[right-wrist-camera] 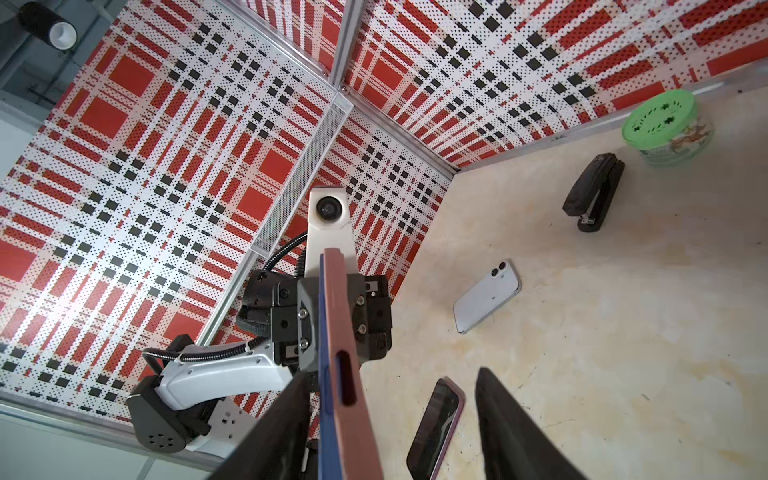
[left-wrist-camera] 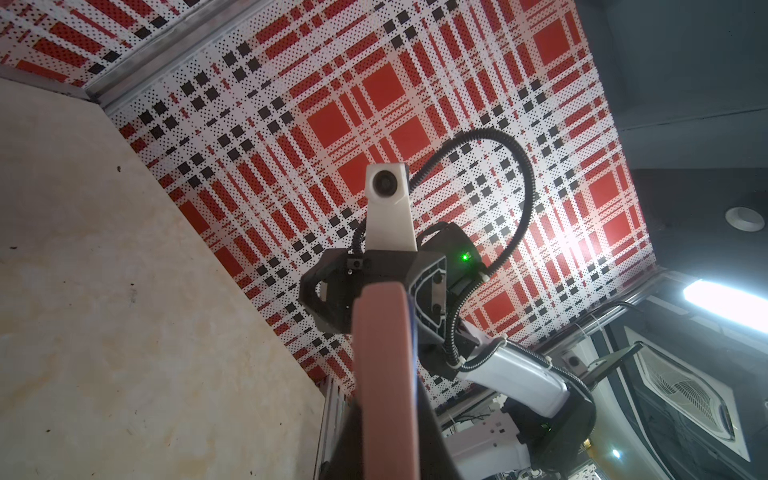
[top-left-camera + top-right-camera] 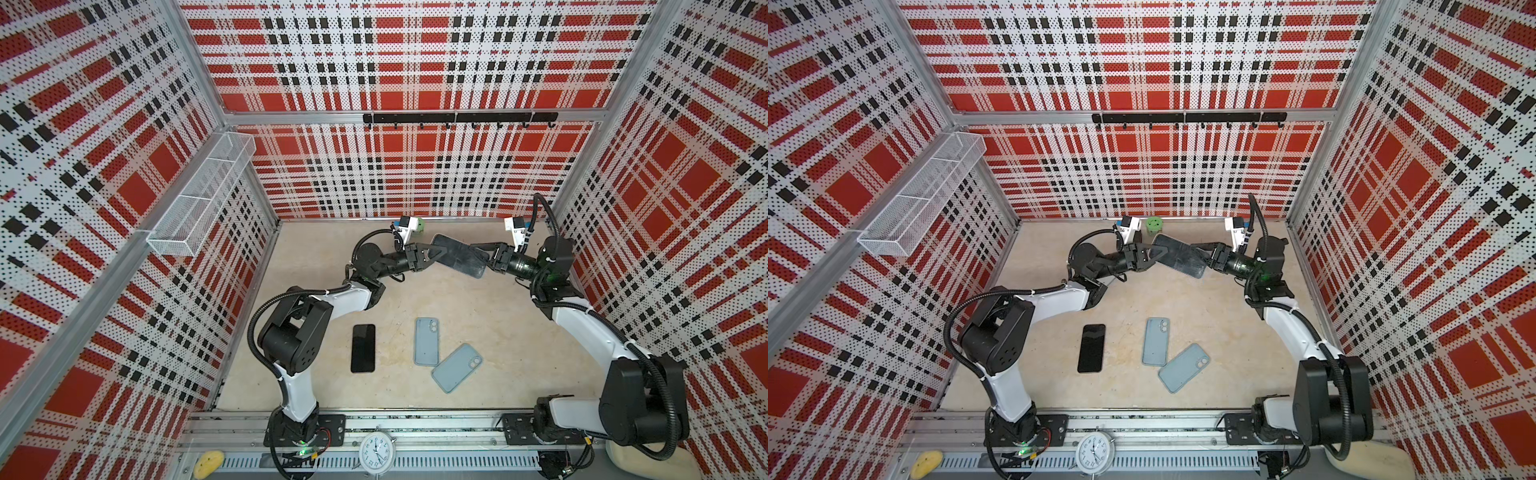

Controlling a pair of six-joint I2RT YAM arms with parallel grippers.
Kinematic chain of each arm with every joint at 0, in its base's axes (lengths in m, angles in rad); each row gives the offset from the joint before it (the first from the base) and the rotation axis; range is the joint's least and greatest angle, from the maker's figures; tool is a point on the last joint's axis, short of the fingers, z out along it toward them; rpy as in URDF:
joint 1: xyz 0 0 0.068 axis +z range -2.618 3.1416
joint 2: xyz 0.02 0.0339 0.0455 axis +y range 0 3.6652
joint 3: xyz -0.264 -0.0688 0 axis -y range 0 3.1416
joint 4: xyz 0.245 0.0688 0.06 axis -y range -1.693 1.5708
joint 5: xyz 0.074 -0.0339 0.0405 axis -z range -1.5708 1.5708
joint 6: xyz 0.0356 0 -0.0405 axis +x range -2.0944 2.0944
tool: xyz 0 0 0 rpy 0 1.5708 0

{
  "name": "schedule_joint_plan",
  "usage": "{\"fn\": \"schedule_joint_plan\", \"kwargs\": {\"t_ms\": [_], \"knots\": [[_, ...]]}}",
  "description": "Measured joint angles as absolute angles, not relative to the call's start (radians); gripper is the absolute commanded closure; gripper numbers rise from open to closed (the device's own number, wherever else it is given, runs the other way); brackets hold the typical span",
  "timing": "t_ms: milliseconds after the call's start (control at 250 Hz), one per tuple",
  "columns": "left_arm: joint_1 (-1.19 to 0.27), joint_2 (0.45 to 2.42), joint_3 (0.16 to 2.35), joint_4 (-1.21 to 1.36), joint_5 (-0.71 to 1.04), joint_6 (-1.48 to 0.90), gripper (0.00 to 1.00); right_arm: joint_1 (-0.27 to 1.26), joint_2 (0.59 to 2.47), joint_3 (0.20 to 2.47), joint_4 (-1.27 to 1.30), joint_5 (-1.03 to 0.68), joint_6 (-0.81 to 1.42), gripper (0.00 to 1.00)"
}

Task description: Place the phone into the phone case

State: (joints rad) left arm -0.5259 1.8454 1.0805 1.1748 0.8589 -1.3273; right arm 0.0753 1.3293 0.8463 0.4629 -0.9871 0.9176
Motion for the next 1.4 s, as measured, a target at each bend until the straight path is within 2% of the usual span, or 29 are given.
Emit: {"fn": "schedule_joint_plan", "kwargs": {"t_ms": [416, 760, 868, 1129, 1401], "knots": [[-0.517, 1.845, 1.089, 1.190, 0.817, -1.343, 0.92, 0.070, 1.399, 0.750, 0.841, -1.058, 1.176, 0.47], [-0.506, 1.845, 1.089, 1.187, 0.772, -1.337, 0.91, 0.070, 1.429, 0.680, 1.017, -1.079, 1.284, 0.51], [-0.505, 1.845, 1.089, 1.179, 0.767, -1.331, 0.91, 0.070, 1.427, 0.669, 1.003, -1.081, 1.269, 0.57], [-0.506, 1.845, 1.089, 1.163, 0.766, -1.318, 0.90, 0.070, 1.382, 0.669, 0.910, -1.072, 1.197, 0.79], [-0.506, 1.845, 1.088, 1.110, 0.766, -1.302, 0.81, 0.072, 1.341, 0.674, 0.758, -1.048, 1.081, 1.00]]}}
